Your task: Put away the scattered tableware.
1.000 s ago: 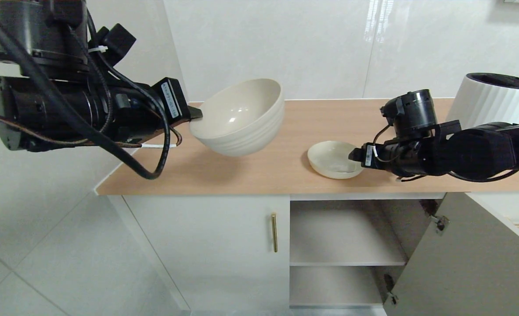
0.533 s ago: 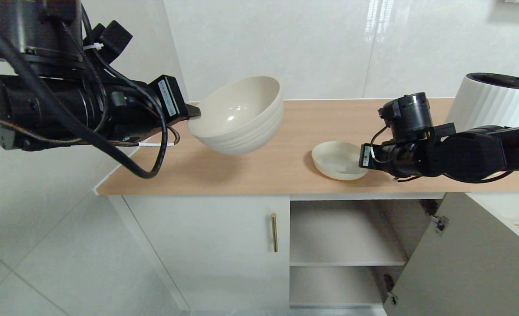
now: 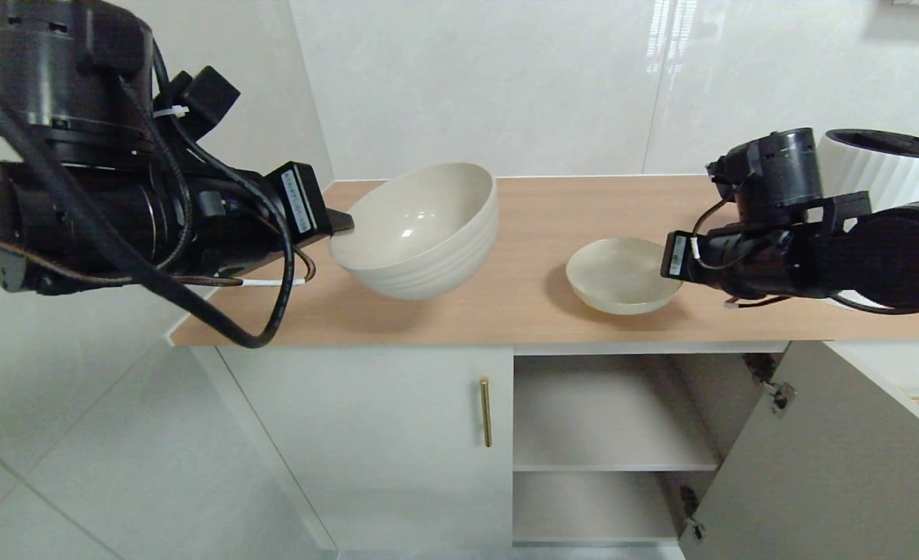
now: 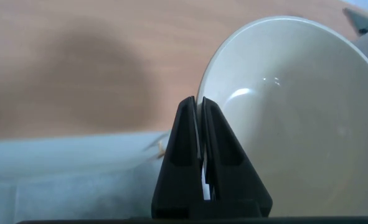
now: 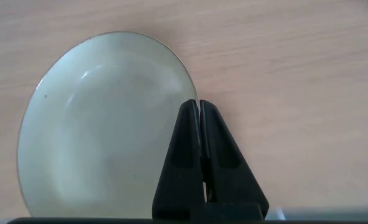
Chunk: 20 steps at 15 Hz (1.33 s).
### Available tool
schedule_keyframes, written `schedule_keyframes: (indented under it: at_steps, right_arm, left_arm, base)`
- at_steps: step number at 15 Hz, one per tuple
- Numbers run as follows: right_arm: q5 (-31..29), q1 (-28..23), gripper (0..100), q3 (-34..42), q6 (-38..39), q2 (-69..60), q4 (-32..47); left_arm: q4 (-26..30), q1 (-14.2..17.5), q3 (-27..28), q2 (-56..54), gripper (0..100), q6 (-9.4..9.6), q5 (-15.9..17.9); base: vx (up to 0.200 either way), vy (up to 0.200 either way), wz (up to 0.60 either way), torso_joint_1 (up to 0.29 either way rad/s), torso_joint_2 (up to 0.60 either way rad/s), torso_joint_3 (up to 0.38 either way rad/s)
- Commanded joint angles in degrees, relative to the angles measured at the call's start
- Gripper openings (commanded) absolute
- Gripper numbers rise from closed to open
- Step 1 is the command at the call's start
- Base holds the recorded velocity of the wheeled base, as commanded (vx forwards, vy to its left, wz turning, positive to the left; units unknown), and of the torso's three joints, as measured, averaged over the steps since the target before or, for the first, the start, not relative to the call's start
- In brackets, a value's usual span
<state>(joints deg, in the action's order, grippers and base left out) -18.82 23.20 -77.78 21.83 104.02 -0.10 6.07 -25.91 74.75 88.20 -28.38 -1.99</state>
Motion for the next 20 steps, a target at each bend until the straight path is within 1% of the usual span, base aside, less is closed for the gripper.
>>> schedule_keyframes:
  at_steps: [1,2,3,4,6,8,9,12,13,14,20]
  right_arm:
    - [3.53,0.0,0,5.53,0.05,-8.75,0.36]
    - [5.46,0.0,0,6.67,0.05,-10.51,0.45]
    - [8.71,0.0,0,8.34,0.05,-12.79,1.24]
    - [10.74,0.0,0,10.1,0.05,-14.73,3.53]
    - [11.18,0.18,0,13.97,1.37,-17.36,5.9]
    - [12.67,0.27,0,18.27,2.51,-19.82,6.07]
    - [13.46,0.36,0,20.56,2.51,-21.05,6.16]
    - [14.87,0.36,0,23.99,2.6,-22.46,5.99]
    - [14.87,0.09,0,24.6,2.69,-22.37,5.72]
    - [14.87,-0.44,0,24.87,2.69,-22.28,5.46]
    - [14.87,-0.52,0,26.27,2.25,-20.61,4.67]
  left_arm:
    - [-0.01,-0.11,-3.03,-3.38,0,-0.01,-0.03]
    - [-0.01,-0.11,-4.09,-4.53,0,-0.01,-0.03]
    - [-0.01,-0.11,-5.93,-5.93,0,-0.01,0.05]
    - [-0.01,-0.11,-8.57,-7.6,0,-0.01,0.05]
    - [-0.01,-0.29,-13.84,-11.56,0,-0.36,-0.03]
    - [-0.01,-2.48,-17.71,-13.76,0,-0.45,-0.12]
    - [-0.09,-2.66,-19.56,-14.28,0,-0.45,-0.12]
    - [-0.09,-2.57,-21.84,-13.93,0,-0.45,-0.12]
    - [-0.09,-2.57,-22.28,-13.67,0,-0.45,-0.03]
    - [-0.09,-2.66,-22.37,-13.05,0,-0.45,-0.03]
    - [-0.09,-2.57,-22.28,-12.0,0,-0.18,0.14]
  base:
    - [0.0,0.0,0.0,0.0,0.0,0.0]
    - [0.0,0.0,0.0,0.0,0.0,0.0]
    - [0.0,0.0,0.0,0.0,0.0,0.0]
    - [0.0,0.0,0.0,0.0,0.0,0.0]
    - [0.0,0.0,0.0,0.0,0.0,0.0]
    - [0.0,0.0,0.0,0.0,0.0,0.0]
    - [0.0,0.0,0.0,0.0,0.0,0.0]
    - [0.0,0.0,0.0,0.0,0.0,0.0]
    - [-0.2,0.0,0.0,0.002,0.0,0.002]
    - [-0.2,0.0,0.0,0.007,0.01,0.002]
    - [0.0,0.0,0.0,0.0,0.0,0.0]
